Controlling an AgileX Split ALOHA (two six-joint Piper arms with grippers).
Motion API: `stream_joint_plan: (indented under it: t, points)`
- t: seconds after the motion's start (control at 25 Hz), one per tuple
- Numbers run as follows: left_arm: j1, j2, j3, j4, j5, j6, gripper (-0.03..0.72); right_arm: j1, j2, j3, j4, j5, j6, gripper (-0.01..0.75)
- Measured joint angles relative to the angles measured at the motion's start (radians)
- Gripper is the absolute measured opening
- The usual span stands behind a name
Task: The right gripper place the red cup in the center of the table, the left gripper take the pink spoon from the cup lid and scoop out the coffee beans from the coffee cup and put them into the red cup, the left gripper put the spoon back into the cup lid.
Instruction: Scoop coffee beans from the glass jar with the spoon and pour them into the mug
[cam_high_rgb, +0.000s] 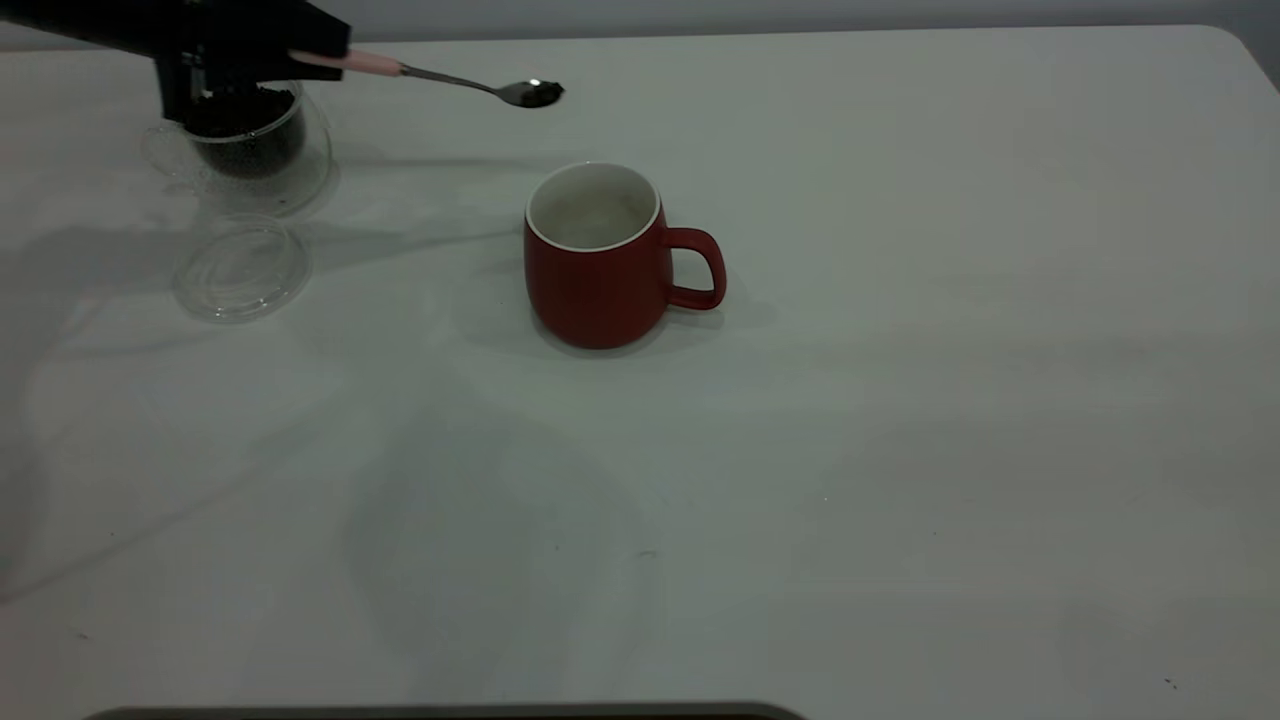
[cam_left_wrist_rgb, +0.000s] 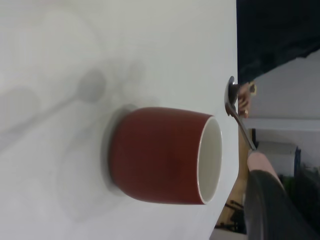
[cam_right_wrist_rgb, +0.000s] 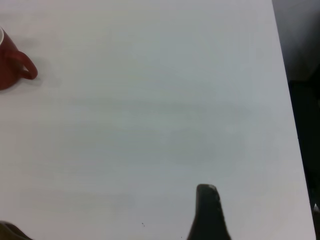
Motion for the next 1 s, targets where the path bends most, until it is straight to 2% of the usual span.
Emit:
stream_joint_plan:
  t: [0.2, 0.64, 1.0]
  points:
    - [-0.038, 0.0, 0.0, 0.02, 0.001, -0.004, 0.126, 0.0, 0.0, 0.0, 0.0, 0.0, 0.0, 0.59]
    - [-0.065, 0.0, 0.0, 0.093, 0.001, 0.008, 0.126, 0.0, 0.0, 0.0, 0.0, 0.0, 0.0, 0.59]
    - [-0.08, 0.0, 0.0, 0.116, 0.001, 0.187, 0.126, 0.0, 0.0, 0.0, 0.0, 0.0, 0.0, 0.59]
